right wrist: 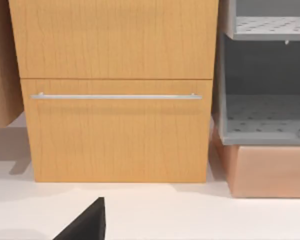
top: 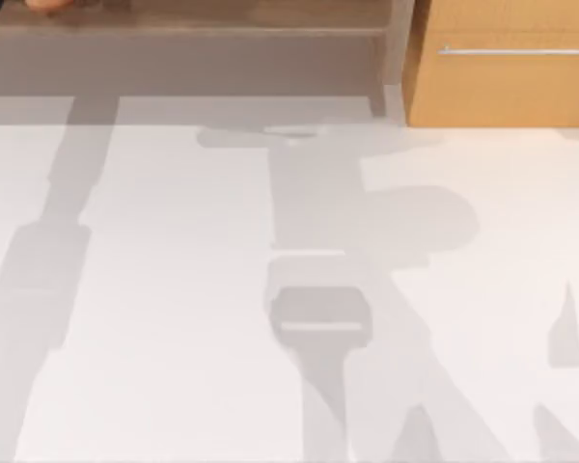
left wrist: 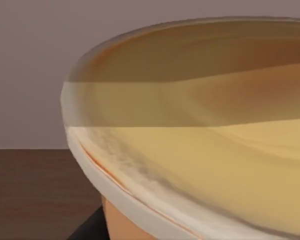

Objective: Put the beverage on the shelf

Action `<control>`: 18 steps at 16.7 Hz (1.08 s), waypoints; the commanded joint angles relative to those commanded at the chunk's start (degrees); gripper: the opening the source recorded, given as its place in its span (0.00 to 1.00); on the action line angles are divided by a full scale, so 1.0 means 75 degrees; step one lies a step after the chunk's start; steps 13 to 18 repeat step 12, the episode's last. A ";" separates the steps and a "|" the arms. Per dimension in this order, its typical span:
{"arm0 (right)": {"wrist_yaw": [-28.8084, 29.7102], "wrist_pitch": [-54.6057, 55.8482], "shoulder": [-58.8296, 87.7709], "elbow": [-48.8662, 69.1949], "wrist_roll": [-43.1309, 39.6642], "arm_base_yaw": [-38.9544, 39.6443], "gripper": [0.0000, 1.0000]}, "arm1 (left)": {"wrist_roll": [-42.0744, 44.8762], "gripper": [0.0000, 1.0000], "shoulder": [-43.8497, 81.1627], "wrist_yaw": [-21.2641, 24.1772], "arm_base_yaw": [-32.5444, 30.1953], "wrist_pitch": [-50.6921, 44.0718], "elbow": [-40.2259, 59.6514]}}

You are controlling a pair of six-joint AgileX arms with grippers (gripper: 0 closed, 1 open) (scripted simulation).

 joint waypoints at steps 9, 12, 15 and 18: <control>0.0000 0.0000 0.0000 0.0000 0.0000 0.0000 1.00 | 0.0000 1.00 0.0000 0.0000 0.0000 0.0000 0.0000; 0.0000 0.0000 0.0000 0.0000 0.0000 0.0000 1.00 | 0.0000 1.00 0.0000 0.0000 0.0000 0.0000 0.0000; 0.0000 0.0000 0.0000 0.0000 0.0000 0.0000 1.00 | 0.0000 1.00 0.0000 0.0000 0.0000 0.0000 0.0000; 0.0000 0.0000 0.0000 0.0000 0.0000 0.0000 1.00 | 0.0000 1.00 0.0000 0.0000 0.0000 0.0000 0.0000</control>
